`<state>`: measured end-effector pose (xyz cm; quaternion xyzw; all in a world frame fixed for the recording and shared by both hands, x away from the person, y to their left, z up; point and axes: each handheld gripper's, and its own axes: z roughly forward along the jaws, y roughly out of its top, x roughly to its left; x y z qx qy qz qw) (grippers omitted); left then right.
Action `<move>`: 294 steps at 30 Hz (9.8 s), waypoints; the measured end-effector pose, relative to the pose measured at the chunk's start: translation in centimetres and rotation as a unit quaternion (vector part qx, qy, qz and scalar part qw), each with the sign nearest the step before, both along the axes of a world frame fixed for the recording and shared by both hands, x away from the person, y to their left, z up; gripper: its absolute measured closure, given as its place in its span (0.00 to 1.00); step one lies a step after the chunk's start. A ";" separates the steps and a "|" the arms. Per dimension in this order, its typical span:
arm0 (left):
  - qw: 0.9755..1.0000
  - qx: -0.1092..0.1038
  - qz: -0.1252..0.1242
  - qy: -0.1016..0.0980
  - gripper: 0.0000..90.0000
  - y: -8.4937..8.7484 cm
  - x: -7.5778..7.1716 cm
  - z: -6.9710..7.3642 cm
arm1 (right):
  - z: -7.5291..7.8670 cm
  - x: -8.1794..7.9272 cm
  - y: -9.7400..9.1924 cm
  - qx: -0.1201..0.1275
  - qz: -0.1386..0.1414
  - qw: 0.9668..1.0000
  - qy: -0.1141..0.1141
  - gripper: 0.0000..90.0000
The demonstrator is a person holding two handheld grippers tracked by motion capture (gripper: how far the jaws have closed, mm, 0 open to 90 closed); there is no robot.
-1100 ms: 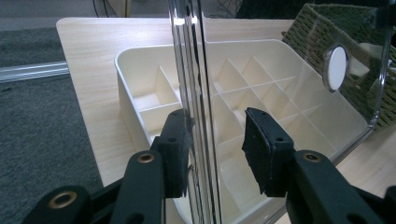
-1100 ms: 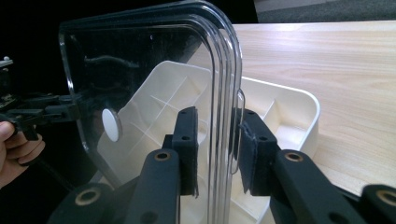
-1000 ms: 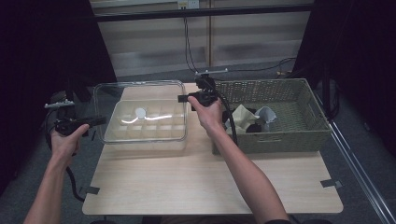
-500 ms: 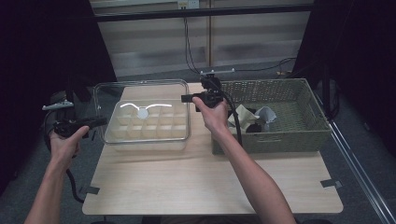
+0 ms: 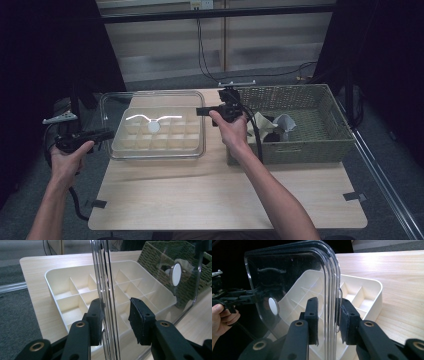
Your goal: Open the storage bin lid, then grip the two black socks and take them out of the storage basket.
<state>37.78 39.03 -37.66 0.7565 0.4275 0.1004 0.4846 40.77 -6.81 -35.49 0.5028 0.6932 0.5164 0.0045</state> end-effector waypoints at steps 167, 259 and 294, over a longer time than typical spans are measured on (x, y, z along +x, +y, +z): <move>0.997 0.020 0.033 0.064 0.21 -0.7 -9.4 -9.8 | -13.0 -8.8 2.7 -0.114 0.092 0.989 0.025 0.40; 0.994 0.036 -0.098 0.022 0.17 -13.8 -8.6 -7.4 | -9.5 8.2 -12.3 -0.292 0.072 0.946 0.121 0.39; 0.994 0.034 -0.096 0.025 0.17 -13.7 -8.6 -7.7 | -5.5 6.3 -19.9 -0.178 -0.028 0.981 0.072 0.86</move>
